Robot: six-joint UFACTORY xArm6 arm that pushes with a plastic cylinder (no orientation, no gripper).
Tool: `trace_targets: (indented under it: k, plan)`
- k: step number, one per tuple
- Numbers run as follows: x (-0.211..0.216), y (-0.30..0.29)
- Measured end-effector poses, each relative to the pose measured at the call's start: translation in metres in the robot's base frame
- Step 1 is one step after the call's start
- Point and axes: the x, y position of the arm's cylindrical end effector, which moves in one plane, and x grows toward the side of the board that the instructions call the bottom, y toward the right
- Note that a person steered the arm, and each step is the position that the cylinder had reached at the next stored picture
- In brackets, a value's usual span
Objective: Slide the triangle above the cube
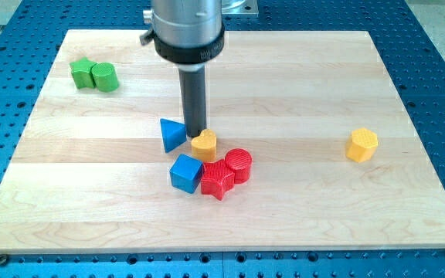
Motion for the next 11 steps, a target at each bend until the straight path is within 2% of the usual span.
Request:
trace_targets:
  k: [1, 2, 3, 4, 5, 6, 7, 8, 9, 10, 11]
  plan:
    - [0.024, 0.023]
    - [-0.005, -0.011]
    - [-0.062, -0.039]
    - [-0.069, -0.101]
    - [-0.042, -0.098]
    - [-0.011, -0.055]
    - [-0.006, -0.037]
    - [-0.022, -0.058]
    - [-0.002, -0.059]
    - [0.009, -0.036]
    - [0.005, -0.023]
